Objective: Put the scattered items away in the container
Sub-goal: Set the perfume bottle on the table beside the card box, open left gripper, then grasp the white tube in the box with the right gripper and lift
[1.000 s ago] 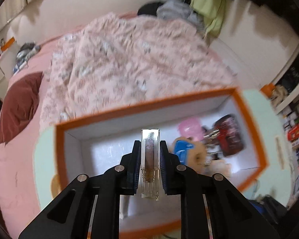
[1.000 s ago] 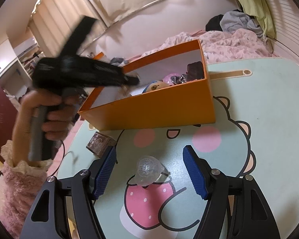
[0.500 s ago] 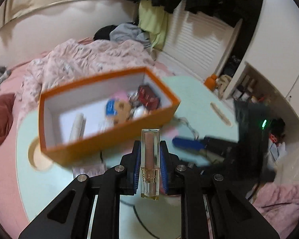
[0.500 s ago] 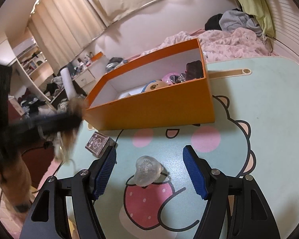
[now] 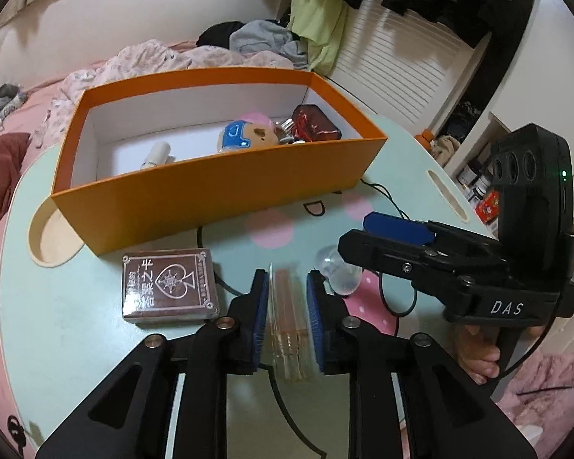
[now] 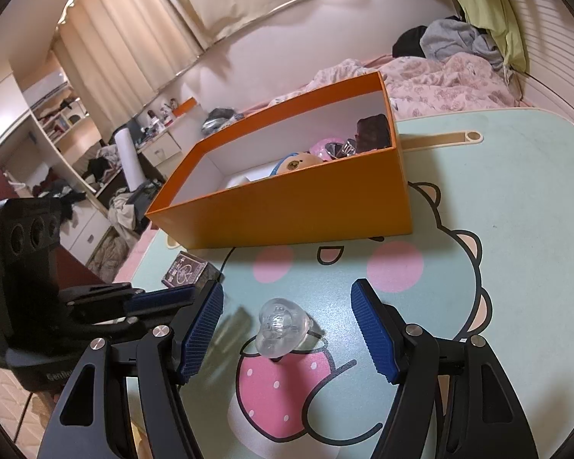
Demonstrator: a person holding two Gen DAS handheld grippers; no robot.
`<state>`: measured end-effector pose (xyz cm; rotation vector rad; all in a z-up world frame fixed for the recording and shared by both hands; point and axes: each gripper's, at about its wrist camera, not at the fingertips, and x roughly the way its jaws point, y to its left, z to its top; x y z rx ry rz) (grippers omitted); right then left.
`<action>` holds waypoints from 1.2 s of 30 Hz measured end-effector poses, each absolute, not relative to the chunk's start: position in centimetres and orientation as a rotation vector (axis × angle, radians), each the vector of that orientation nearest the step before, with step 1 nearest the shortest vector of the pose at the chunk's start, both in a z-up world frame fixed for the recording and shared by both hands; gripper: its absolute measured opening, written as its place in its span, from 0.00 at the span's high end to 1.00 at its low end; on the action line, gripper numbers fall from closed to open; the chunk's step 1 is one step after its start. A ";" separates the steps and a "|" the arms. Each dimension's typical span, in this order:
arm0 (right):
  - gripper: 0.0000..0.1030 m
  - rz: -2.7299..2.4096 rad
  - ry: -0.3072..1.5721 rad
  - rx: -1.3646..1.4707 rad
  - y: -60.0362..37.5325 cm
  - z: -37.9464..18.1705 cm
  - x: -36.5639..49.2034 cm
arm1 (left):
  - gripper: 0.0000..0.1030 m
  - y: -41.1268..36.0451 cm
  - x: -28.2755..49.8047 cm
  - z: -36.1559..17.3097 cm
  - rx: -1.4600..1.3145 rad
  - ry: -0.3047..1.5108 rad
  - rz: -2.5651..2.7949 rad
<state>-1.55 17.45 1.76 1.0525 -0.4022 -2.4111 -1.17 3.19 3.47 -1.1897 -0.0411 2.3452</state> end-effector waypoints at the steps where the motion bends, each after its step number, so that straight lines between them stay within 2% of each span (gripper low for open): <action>1: 0.33 -2.411 -0.402 1.052 17.4 1.8 -1.6 | 0.74 3.2 -1.0 3.6 -1.179 -0.036 2.354; 6: 0.33 -2.411 -0.401 1.053 17.4 1.8 -1.5 | 0.74 2.0 -0.6 4.7 -1.070 -0.086 2.425; 8: 0.33 -2.412 -0.400 1.053 17.4 1.8 -1.5 | 0.71 0.8 -0.5 4.8 -1.025 -0.140 2.472; 9: 0.33 -2.412 -0.398 1.052 17.5 1.8 -1.5 | 0.68 0.2 -0.5 4.8 -1.008 -0.179 2.488; 11: 0.33 -2.413 -0.394 1.052 17.5 1.7 -1.6 | 0.51 -1.7 -0.5 4.5 -0.976 -0.300 2.505; 13: 0.33 -2.414 -0.392 1.052 17.6 1.7 -1.6 | 0.45 -3.1 -0.4 4.0 -0.955 -0.395 2.496; 17: 0.33 -2.415 -0.390 1.053 17.6 1.7 -1.5 | 0.44 -4.6 -0.1 3.2 -0.909 -0.500 2.483; 22: 0.33 -2.412 -0.389 1.066 17.8 1.5 -1.7 | 0.42 -4.7 -0.3 2.1 -0.892 -0.505 2.479; 24: 0.33 -2.410 -0.389 1.062 18.0 1.4 -1.8 | 0.38 -4.6 -0.3 2.0 -0.898 -0.486 2.479; 36: 0.33 -2.453 -0.382 1.038 17.8 1.7 -1.3 | 0.38 -5.1 0.3 1.7 -0.862 -0.503 2.467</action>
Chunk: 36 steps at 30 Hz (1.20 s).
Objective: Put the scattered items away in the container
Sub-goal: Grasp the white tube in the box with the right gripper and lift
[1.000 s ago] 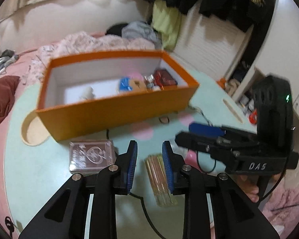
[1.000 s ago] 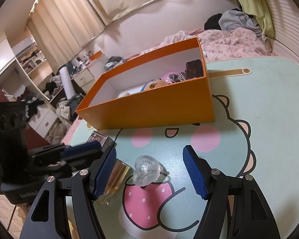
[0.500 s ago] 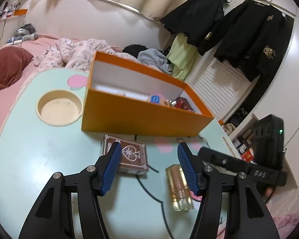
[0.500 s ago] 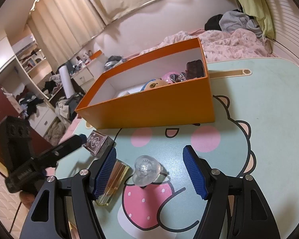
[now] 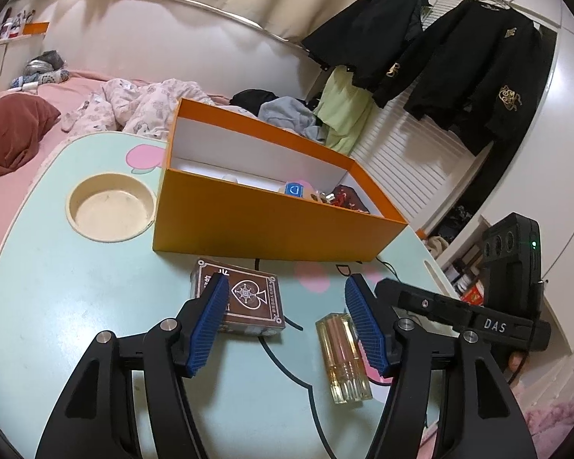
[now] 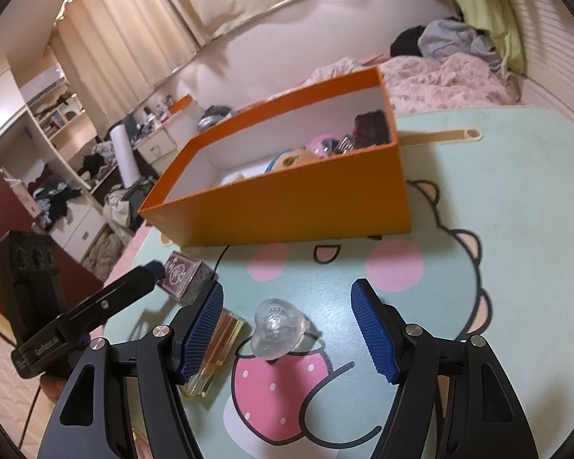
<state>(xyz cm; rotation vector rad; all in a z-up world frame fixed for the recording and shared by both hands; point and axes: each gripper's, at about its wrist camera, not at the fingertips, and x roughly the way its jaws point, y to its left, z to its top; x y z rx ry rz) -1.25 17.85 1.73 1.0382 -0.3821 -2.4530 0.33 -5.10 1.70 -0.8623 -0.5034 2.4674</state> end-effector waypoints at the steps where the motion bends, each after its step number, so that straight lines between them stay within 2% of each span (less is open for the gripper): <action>1: 0.33 -2.462 -0.368 1.025 17.8 1.9 -1.1 | 0.38 -5.2 0.4 1.7 -0.855 -0.513 2.471; 5: 0.33 -2.417 -0.336 1.047 17.1 3.0 -1.0 | 0.38 -5.4 0.5 1.9 -0.846 -0.516 2.490; 9: 0.33 -2.314 -0.448 1.019 16.7 7.8 -2.5 | 0.38 -5.0 0.5 1.9 -0.864 -0.487 2.499; 13: 0.33 -2.321 -0.323 1.197 13.0 12.1 -6.8 | 0.38 -5.1 1.1 2.1 -0.827 -0.481 2.518; 16: 0.34 -2.253 -0.231 1.404 9.3 11.6 -11.4 | 0.38 -5.4 1.4 2.1 -0.808 -0.493 2.520; 17: 0.36 -2.209 -0.214 1.483 8.3 10.6 -12.7 | 0.38 -5.5 1.5 2.1 -0.802 -0.500 2.520; 19: 0.57 -2.104 -0.161 1.625 6.1 8.0 -15.0 | 0.38 -5.5 1.5 2.1 -0.795 -0.511 2.518; 25: 0.66 -2.087 -0.120 1.850 4.2 2.8 -18.5 | 0.38 -5.5 1.4 2.2 -0.796 -0.517 2.508; 29: 0.66 -2.086 -0.130 1.847 3.8 2.5 -19.4 | 0.38 -5.6 1.4 2.2 -0.775 -0.521 2.504; 30: 0.70 -2.095 -0.114 1.850 3.3 2.6 -19.4 | 0.38 -5.6 1.3 2.2 -0.781 -0.521 2.502; 33: 0.81 -2.129 0.007 1.833 1.8 2.8 -19.3 | 0.38 -5.5 1.2 2.2 -0.780 -0.524 2.499; 36: 0.82 -2.169 0.125 1.765 0.9 2.9 -19.0 | 0.38 -5.6 1.5 2.2 -0.762 -0.534 2.492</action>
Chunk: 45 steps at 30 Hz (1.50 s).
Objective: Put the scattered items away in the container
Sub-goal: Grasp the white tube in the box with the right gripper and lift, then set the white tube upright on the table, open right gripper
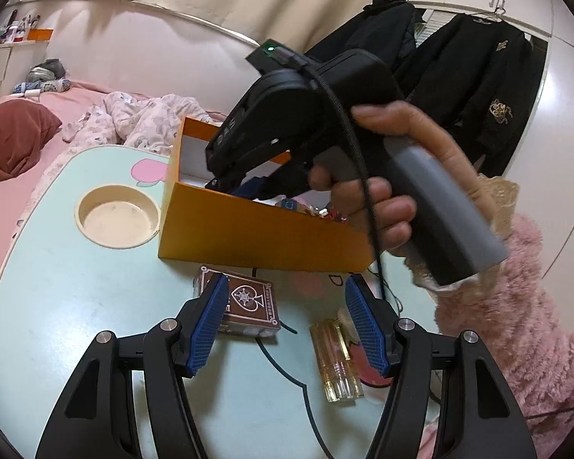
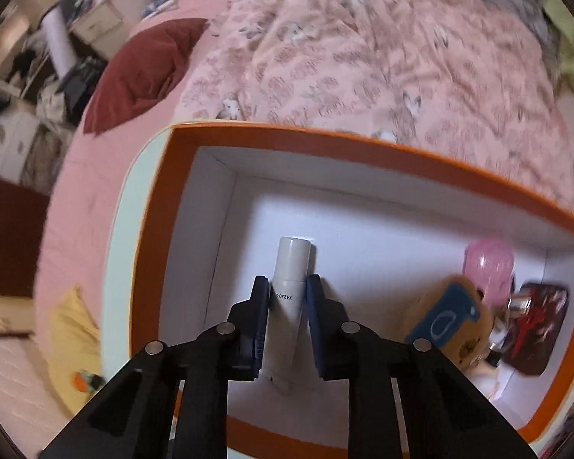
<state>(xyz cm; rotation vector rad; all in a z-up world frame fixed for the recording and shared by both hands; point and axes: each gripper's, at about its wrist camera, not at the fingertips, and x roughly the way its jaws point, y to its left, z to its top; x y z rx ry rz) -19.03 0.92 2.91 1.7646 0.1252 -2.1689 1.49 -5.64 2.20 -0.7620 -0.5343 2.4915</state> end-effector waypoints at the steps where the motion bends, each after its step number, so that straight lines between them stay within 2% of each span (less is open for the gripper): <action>1: 0.83 -2.182 0.136 1.753 0.9 2.9 -19.2 | 0.38 -5.7 1.8 2.3 -0.758 -0.536 2.490; 5: 0.83 -2.212 0.129 1.723 1.2 3.5 -19.3 | 0.38 -5.8 1.8 2.3 -0.766 -0.551 2.484; 10: 0.83 -2.257 0.071 1.607 2.5 7.0 -18.1 | 0.38 -5.8 1.8 2.3 -0.771 -0.556 2.483; 17: 0.83 -2.321 -0.004 1.369 8.0 12.1 -10.8 | 0.38 -5.7 1.8 2.2 -0.774 -0.553 2.483; 23: 0.83 -2.314 -0.042 1.386 13.6 9.0 -5.2 | 0.38 -5.9 1.7 2.1 -0.784 -0.554 2.478; 30: 0.83 -2.379 -0.022 1.512 17.4 3.5 -4.3 | 0.38 -6.0 1.4 1.9 -0.818 -0.571 2.479; 35: 0.83 -2.434 -0.050 1.408 17.7 2.9 -4.1 | 0.38 -6.1 1.0 1.8 -0.836 -0.571 2.495; 39: 0.66 -2.509 -0.092 1.251 18.9 3.5 -3.2 | 0.38 -5.9 0.9 1.8 -0.840 -0.564 2.503; 45: 0.65 -2.580 -0.113 1.076 20.1 3.4 -1.5 | 0.38 -6.0 0.8 1.8 -0.841 -0.578 2.512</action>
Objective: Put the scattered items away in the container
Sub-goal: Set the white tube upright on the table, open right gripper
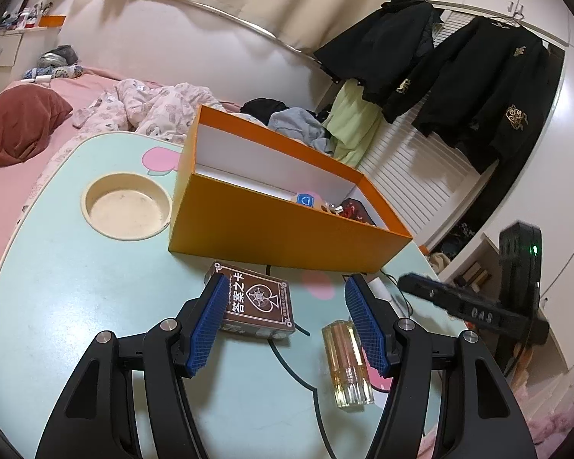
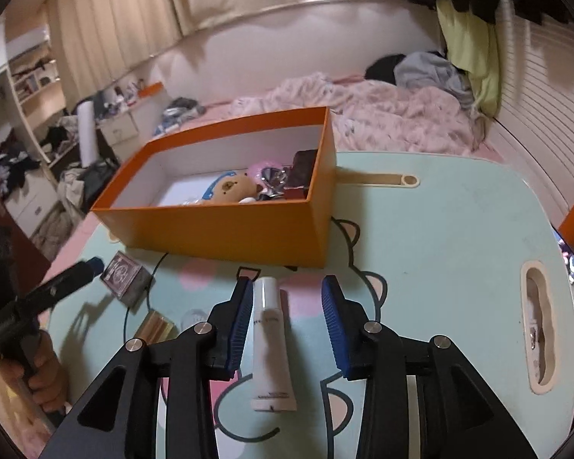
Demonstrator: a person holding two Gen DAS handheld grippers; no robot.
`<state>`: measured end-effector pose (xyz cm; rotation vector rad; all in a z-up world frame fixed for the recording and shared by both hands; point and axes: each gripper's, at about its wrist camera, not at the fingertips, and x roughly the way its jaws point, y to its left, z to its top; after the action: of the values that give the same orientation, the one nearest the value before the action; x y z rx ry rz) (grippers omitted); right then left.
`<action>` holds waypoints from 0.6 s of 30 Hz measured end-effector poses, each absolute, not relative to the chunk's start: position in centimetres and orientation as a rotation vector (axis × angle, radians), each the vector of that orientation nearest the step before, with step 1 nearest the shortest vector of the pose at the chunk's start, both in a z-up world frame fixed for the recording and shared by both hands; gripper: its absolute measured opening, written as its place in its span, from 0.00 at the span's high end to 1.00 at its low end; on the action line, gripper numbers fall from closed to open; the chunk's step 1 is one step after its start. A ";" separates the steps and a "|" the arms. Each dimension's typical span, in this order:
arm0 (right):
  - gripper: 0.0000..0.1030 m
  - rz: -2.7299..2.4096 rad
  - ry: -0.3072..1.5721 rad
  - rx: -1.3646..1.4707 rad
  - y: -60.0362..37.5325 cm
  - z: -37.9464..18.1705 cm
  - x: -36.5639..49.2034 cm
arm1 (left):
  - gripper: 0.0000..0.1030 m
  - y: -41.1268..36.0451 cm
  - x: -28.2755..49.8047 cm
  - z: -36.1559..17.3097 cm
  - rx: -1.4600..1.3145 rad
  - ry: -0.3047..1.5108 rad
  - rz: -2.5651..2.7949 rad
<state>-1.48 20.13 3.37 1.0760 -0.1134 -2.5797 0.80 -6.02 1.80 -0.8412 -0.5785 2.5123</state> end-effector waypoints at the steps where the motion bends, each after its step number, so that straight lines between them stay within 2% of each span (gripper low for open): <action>1: 0.65 -2.578 -0.119 1.062 20.1 3.3 -1.3 | 0.38 -6.2 0.7 1.8 -0.842 -0.588 2.531; 5: 0.65 -2.599 -0.126 1.050 20.3 2.9 -1.0 | 0.38 -5.9 1.5 4.1 -0.790 -0.575 2.668; 8: 0.63 -2.579 -0.159 1.044 20.5 2.9 -1.0 | 0.38 -2.8 1.1 8.3 -0.770 -0.362 2.637; 13: 0.61 -2.572 -0.239 1.087 21.4 2.4 -1.2 | 0.38 2.3 -4.4 11.5 -1.028 -0.186 2.585; 18: 0.60 -2.558 -0.298 1.066 22.4 2.5 -1.1 | 0.38 5.4 -11.9 8.4 -1.405 -0.052 2.550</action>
<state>-1.10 22.43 2.49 1.0661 -0.2981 -2.5578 -11.94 5.45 8.44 -1.4045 -0.0519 2.5498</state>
